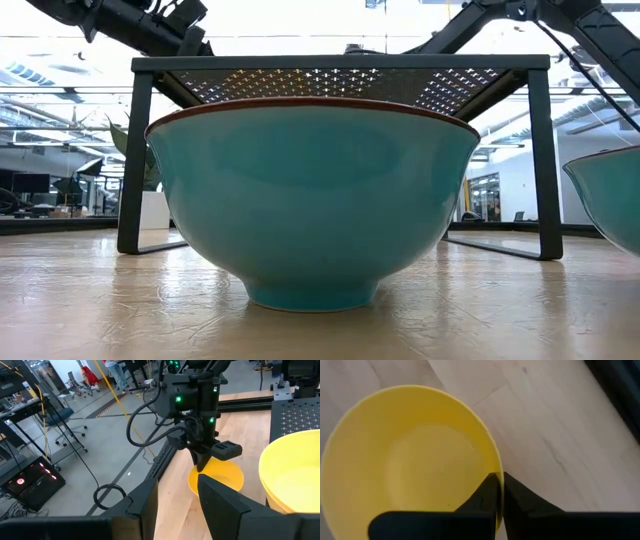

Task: Pick & Place Mini bowls
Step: Stack the yellow bowl on top of the yellow bowl on the shelf

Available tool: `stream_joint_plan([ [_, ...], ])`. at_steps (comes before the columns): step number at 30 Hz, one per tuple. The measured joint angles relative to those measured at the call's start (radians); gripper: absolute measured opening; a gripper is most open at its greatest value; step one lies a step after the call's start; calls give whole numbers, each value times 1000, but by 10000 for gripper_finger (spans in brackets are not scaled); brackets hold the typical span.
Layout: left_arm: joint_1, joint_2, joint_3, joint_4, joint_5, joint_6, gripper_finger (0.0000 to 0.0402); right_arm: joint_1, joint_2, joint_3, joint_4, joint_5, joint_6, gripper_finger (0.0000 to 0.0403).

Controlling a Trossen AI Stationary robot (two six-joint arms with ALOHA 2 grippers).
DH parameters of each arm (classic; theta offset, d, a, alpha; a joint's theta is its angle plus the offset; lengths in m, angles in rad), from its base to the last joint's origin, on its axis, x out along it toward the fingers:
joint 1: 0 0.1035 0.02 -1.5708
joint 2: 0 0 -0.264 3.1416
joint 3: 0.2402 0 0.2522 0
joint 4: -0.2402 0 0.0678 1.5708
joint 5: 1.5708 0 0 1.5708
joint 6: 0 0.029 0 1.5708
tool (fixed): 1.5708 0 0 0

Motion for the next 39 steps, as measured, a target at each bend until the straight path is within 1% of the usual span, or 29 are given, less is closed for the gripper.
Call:
stream_joint_plan([
  [5, 0, 0, 0, 0, 0, -4, 145, 0, -56, 0, 26, 16, -23, 1],
  [7, 0, 0, 0, 0, 0, -4, 145, 0, -94, -1, 37, 41, -35, 1],
  [14, 0, 0, 0, 1, 0, -5, 145, 28, -235, -1, 101, 204, -92, 1],
  [16, 0, 1, 0, -1, 0, -29, 145, 49, -273, -1, 129, 253, -119, 1],
  [18, 0, 9, 0, -7, 0, -66, 145, 78, -298, -1, 175, 320, -163, 1],
  [21, 0, 43, 0, -22, 5, -81, 145, 129, -322, -1, 266, 428, -242, 0],
  [23, 0, 79, 0, 2, -30, -84, 146, 164, -323, 0, 358, 490, -307, 0],
  [25, 1, 127, 0, 72, -88, -91, 151, 196, -321, 0, 426, 545, -386, 0],
  [27, 1, 176, 0, 147, -107, -85, 166, 225, -305, 0, 509, 592, -467, 0],
  [30, -9, 235, 0, 254, -78, -54, 206, 253, -278, -1, 604, 662, -561, 0],
  [33, -29, 284, 1, 328, -79, -13, 253, 271, -264, -2, 673, 686, -619, 0],
  [36, -45, 308, 1, 387, -84, 22, 292, 283, -256, 0, 708, 686, -633, 0],
  [39, -54, 314, 1, 441, -142, 27, 318, 290, -253, -1, 700, 686, -631, 0],
])
